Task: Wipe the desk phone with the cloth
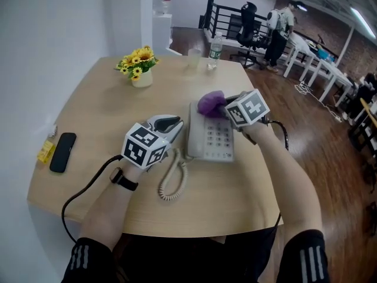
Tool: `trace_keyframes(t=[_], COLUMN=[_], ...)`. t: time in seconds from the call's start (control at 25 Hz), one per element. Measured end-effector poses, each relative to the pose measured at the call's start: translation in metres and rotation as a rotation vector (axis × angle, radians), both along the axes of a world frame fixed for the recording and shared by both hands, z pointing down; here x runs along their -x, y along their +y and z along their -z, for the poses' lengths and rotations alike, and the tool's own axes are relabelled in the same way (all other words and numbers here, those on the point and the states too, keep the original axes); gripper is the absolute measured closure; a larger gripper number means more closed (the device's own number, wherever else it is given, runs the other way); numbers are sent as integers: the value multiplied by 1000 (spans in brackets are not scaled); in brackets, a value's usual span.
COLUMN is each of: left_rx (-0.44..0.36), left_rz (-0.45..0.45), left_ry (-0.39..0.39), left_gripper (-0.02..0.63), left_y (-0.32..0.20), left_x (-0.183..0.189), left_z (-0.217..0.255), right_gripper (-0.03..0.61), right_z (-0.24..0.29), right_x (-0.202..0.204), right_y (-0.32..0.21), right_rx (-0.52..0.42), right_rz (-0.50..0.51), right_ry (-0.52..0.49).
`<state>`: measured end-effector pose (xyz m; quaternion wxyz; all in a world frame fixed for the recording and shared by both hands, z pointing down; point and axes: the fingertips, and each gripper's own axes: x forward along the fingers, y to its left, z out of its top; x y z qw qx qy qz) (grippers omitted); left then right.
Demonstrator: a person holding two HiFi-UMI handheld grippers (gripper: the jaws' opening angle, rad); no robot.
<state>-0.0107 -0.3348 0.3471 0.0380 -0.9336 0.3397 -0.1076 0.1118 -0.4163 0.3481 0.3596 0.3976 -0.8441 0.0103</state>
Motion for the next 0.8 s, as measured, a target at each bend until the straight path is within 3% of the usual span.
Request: trace_keyframes(t=[0.2,0.56,0.8], left_rx=[-3,-9,-8], left_rz=[1,5,4], left_ry=[4,-3,-4], left_gripper=[577,577,577], left_y=[0,1,1], left_x=[0,2,1], left_z=[2,2,0], right_gripper=[505,505,505], right_z=[-19,-45,-66], right_x=[10,20,18], right_y=[11,123,177], right_rx=[43,85,88], right_rz=[31,235,313], right_ry=[2,21,64])
